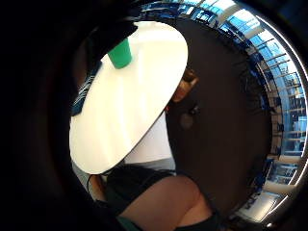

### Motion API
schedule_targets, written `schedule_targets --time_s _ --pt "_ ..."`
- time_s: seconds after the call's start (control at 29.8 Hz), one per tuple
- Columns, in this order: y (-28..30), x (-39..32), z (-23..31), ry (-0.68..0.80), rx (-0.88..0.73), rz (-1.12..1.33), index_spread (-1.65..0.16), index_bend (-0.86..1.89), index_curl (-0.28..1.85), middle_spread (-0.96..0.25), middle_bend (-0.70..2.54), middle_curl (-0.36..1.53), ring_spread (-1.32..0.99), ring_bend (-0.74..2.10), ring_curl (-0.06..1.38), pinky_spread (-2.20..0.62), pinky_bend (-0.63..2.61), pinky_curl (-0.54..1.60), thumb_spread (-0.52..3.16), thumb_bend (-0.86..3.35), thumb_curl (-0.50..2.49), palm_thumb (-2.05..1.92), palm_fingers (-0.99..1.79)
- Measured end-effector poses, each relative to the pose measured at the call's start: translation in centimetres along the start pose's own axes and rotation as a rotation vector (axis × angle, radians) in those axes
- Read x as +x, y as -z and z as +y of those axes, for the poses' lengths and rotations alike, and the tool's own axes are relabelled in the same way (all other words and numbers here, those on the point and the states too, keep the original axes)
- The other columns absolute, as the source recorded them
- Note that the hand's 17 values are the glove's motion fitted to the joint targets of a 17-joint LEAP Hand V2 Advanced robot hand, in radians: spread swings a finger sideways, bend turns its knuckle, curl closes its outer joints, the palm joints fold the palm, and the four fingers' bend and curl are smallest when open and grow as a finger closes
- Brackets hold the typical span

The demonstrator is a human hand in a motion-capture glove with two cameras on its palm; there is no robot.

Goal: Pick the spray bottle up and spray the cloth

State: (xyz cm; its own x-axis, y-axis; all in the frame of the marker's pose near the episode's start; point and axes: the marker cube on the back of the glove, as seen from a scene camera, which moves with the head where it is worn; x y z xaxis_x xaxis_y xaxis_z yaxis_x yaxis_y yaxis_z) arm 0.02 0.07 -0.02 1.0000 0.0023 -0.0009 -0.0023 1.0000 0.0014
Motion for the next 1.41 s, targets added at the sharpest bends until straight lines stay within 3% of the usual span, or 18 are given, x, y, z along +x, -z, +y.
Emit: schedule_targets --time_s 0.47,1.41 --pt "0.4 0.1 0.0 0.007 0.004 0.001 -0.33 0.16 0.17 0.02 0.22 0.17 0.05 0.32 0.16 0.19 0.34 0.20 0.93 0.06 0.13 0.24 0.33" --pt "2.1 1.9 -1.5 -0.042 0.091 -0.007 -0.35 0.14 0.24 0.02 0.20 0.27 0.06 0.35 0.23 0.21 0.30 0.29 1.09 -0.02 0.22 0.27 0.31"
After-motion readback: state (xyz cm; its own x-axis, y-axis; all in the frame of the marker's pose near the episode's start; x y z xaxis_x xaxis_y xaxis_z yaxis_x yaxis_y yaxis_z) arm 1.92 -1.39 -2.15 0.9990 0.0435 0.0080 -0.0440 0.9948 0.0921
